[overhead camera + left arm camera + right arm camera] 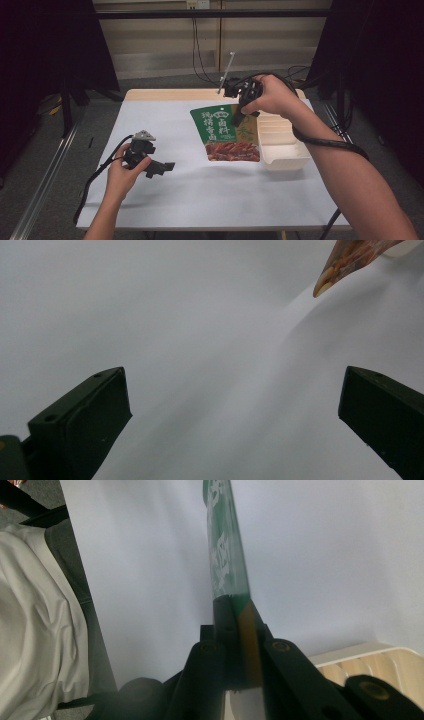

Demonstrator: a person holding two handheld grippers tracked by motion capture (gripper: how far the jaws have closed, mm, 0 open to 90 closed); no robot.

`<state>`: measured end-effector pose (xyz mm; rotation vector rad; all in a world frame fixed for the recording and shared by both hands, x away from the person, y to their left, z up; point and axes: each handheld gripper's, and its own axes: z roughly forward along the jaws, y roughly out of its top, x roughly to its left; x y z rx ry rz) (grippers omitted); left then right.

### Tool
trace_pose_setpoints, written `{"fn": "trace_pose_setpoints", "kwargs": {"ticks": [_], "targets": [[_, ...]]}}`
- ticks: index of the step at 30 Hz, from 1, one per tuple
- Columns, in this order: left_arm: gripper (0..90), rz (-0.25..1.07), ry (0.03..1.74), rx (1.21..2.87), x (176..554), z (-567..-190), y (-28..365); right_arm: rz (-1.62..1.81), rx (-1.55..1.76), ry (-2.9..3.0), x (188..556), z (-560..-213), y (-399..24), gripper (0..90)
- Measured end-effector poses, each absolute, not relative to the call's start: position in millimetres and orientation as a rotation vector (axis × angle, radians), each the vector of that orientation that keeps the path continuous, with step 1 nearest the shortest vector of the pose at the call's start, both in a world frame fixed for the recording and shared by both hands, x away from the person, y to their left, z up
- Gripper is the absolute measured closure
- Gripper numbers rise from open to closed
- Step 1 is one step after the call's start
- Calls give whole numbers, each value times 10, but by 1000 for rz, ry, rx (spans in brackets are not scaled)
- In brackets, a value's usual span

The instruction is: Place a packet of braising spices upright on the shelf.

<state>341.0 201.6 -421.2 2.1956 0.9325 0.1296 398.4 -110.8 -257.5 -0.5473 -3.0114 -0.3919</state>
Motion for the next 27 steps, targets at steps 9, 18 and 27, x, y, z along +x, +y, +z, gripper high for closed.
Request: {"fn": "trace_pose_setpoints", "kwargs": {"ticks": [9,18,27], "targets": [[0,126,930,2188,3401,-4249,2023,-387,-599,-3006,4018,-2443,-1196,900],[0,125,934,2190,3397,-4268,2029,-379,-655,-3004,4060,-2355,-1281,900],[0,107,931,2200,3407,-4271,2066,-387,-695,-3013,4107,-2272,-1398,900]]}}
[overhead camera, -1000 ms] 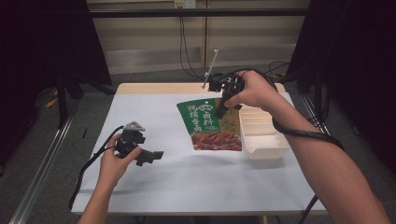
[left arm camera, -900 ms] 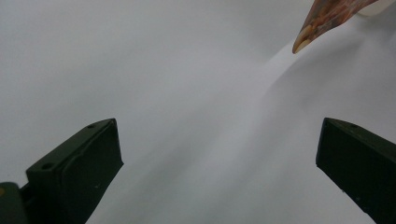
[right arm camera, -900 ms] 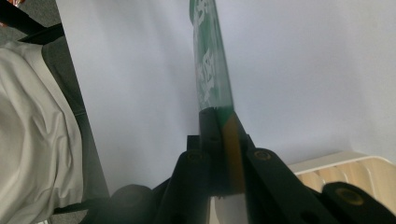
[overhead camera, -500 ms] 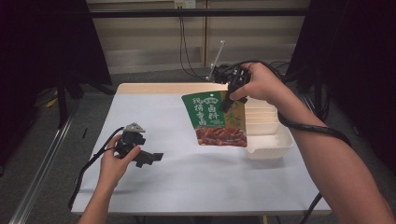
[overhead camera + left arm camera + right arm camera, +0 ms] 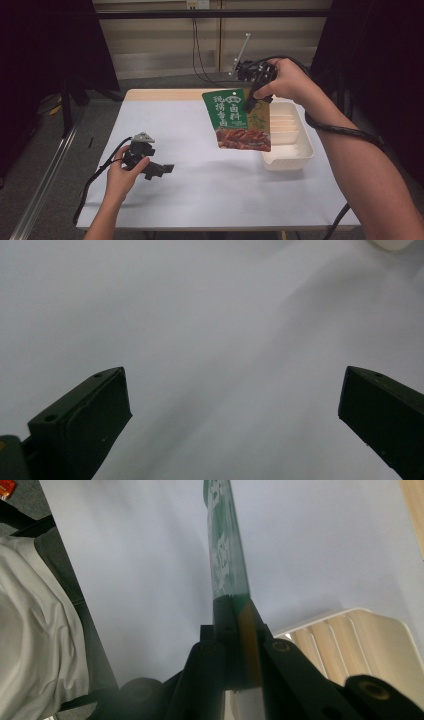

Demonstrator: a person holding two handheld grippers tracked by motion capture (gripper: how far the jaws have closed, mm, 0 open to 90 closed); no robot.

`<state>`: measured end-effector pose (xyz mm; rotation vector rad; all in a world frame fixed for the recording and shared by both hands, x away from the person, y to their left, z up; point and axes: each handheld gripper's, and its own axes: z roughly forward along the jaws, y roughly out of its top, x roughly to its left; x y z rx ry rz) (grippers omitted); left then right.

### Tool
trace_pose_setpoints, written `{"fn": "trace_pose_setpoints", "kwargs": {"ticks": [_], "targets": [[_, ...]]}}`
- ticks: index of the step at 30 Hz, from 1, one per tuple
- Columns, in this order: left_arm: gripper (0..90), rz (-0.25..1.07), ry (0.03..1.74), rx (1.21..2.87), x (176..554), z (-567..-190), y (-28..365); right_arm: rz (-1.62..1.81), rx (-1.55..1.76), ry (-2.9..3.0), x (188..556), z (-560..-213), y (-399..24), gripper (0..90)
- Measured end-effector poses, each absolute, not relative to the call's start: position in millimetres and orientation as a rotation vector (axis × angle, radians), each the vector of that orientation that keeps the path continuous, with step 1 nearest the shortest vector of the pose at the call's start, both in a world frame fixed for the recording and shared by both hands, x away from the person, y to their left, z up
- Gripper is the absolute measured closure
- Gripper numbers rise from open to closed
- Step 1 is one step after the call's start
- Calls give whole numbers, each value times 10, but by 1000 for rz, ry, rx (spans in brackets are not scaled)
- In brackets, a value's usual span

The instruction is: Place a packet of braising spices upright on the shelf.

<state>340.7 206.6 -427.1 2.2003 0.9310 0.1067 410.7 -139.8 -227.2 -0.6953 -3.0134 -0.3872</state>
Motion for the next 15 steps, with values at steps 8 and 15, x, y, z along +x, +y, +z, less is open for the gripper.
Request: {"fn": "trace_pose_setpoints", "kwargs": {"ticks": [8,15], "targets": [[0,100,933,2198,3400,-4284,2063,-365,-727,-3008,4128,-2264,-1510,900],[0,103,939,2199,3404,-4303,2054,-373,-788,-3011,4132,-2245,-1660,900]]}}
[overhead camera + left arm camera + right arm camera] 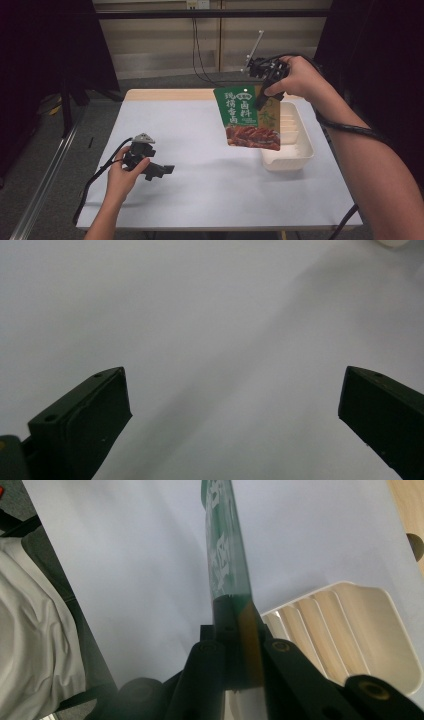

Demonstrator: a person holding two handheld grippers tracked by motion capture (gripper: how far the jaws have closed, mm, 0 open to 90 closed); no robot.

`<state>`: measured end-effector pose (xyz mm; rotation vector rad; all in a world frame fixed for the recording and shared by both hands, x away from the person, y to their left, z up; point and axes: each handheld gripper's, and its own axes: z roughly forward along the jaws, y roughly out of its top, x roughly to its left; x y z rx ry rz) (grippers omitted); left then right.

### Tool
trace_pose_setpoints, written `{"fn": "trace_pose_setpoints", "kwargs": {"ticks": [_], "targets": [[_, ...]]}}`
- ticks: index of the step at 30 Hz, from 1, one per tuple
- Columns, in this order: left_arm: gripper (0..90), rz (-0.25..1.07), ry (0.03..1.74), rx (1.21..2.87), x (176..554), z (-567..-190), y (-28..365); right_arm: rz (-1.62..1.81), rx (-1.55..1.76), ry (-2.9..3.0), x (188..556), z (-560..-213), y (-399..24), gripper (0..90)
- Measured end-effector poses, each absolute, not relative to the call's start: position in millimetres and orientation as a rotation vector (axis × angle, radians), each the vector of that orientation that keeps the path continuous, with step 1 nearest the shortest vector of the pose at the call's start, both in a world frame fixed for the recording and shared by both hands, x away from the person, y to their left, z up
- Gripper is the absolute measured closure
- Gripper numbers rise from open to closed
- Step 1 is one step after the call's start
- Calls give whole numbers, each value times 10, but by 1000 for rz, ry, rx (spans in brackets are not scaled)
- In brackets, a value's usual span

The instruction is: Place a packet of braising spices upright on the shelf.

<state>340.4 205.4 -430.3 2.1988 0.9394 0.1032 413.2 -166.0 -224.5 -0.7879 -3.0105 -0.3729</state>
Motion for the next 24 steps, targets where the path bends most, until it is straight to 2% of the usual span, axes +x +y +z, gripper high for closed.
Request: {"fn": "trace_pose_setpoints", "kwargs": {"ticks": [24], "targets": [[0,83,936,2202,3398,-4296,2063,-379,-916,-2967,4071,-2239,-2103,900]]}}
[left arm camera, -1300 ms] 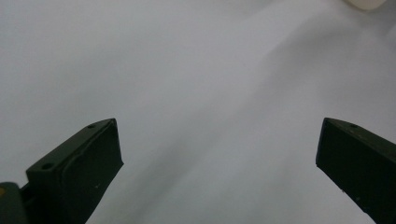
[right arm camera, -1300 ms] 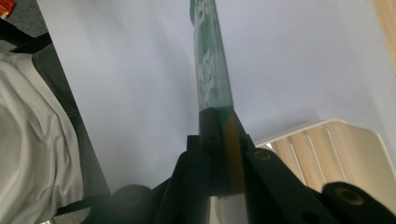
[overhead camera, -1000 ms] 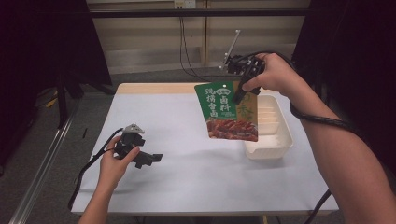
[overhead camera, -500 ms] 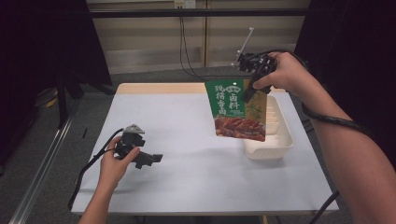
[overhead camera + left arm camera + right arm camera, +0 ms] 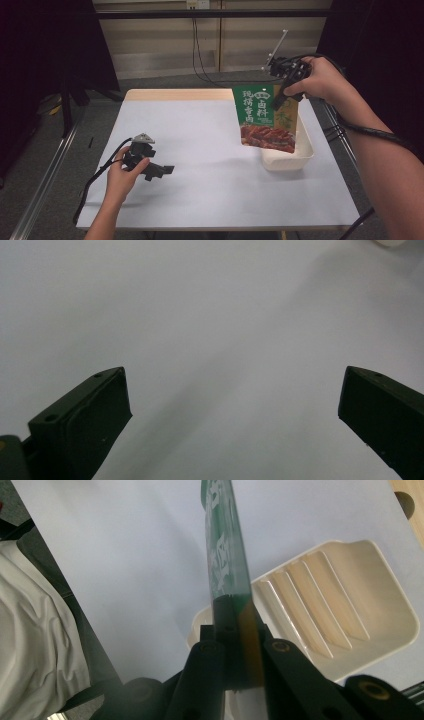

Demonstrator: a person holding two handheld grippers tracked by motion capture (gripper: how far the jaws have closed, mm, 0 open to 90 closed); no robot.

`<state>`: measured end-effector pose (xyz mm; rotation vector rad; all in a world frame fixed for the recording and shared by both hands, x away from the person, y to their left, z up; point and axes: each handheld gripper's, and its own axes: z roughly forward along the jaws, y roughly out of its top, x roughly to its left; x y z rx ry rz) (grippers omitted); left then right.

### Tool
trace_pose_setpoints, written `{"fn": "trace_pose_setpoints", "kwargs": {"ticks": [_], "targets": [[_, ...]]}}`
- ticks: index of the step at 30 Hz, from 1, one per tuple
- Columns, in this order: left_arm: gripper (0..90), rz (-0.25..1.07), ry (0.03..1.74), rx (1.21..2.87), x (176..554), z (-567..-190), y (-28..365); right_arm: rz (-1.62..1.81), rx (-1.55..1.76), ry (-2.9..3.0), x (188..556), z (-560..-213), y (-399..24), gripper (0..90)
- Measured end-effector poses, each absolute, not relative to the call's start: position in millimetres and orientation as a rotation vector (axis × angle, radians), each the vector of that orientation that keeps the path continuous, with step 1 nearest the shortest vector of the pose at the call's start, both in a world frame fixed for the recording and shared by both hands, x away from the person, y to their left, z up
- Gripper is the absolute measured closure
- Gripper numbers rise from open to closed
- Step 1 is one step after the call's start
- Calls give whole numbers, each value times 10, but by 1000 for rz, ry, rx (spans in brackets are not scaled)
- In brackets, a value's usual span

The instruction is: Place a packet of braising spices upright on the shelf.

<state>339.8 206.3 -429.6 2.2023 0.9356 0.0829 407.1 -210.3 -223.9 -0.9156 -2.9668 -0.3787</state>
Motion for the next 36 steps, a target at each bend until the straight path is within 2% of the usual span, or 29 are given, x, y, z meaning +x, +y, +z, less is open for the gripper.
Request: {"fn": "trace_pose_setpoints", "kwargs": {"ticks": [36], "targets": [[5,89,952,2193,3401,-4297,2064,-346,-1055,-2938,3978,-2262,-2602,900]]}}
